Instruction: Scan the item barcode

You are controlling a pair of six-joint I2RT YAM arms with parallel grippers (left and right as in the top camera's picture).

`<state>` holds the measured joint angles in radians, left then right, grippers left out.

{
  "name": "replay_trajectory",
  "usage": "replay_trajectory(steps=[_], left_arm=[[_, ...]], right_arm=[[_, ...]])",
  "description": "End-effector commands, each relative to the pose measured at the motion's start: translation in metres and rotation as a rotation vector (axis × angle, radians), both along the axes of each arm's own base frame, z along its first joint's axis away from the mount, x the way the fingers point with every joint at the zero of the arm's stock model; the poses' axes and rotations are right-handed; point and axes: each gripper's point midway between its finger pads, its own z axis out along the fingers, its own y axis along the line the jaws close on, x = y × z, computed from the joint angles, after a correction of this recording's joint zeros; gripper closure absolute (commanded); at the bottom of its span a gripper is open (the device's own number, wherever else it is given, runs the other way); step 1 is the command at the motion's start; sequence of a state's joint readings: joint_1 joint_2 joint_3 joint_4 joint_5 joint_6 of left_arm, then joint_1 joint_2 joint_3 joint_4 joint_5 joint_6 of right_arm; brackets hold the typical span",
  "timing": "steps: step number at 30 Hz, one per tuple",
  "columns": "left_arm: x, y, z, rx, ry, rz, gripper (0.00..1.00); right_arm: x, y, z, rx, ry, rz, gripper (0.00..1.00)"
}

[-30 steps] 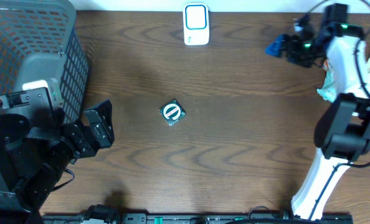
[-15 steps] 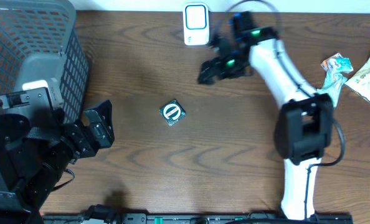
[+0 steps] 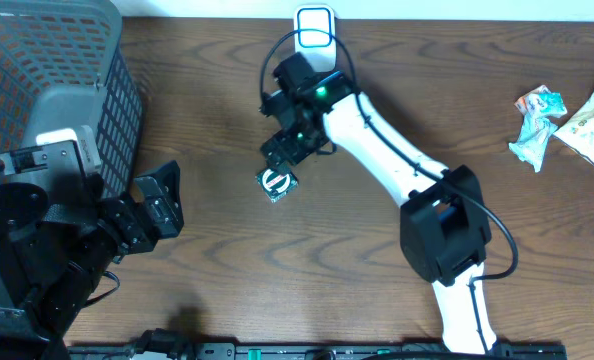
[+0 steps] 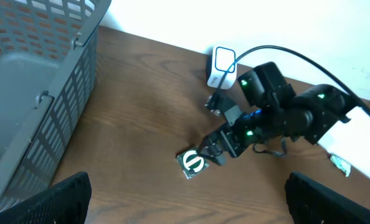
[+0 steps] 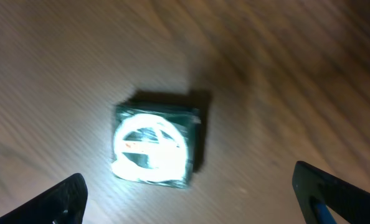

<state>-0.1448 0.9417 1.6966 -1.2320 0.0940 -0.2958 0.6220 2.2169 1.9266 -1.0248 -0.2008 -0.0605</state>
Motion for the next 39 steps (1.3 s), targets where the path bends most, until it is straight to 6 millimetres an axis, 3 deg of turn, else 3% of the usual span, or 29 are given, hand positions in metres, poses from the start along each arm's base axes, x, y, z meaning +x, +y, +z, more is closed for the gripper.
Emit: replay_trajectory(steps=[1,6,10,18,27,33,39], left_arm=[[0.0,0.003,0.002,-0.002,-0.004,0.02,0.02],[0.0,0.003,0.002,-0.002,-0.004,0.02,0.02],[0.0,0.003,0.002,-0.002,-0.004,0.02,0.02],[0.0,0.003,0.002,-0.002,-0.004,0.02,0.02],[0.0,0.003,0.002,-0.002,-0.004,0.02,0.02],[0.0,0.003,0.002,-0.002,-0.004,0.02,0.02],[0.0,0.003,0.002,-0.002,-0.004,0.02,0.02]], right_arm=[[-0.002,0.012,0.007,0.026,0.007,-0.144,0.01],[0.009,0.033,0.013,0.087,-0.035,-0.281,0.24],[0.015,0.038,0.015,0.09,-0.061,-0.434,0.6],[0.013,0.063,0.004,0.092,-0.121,-0.483,0.88],[-0.004,0.053,-0.047,-0.043,-0.058,-0.524,0.99],[-0.012,0.026,-0.05,-0.168,-0.067,-0.539,0.99],[-0.013,0.019,-0.043,-0.184,-0.071,-0.515,0.94]])
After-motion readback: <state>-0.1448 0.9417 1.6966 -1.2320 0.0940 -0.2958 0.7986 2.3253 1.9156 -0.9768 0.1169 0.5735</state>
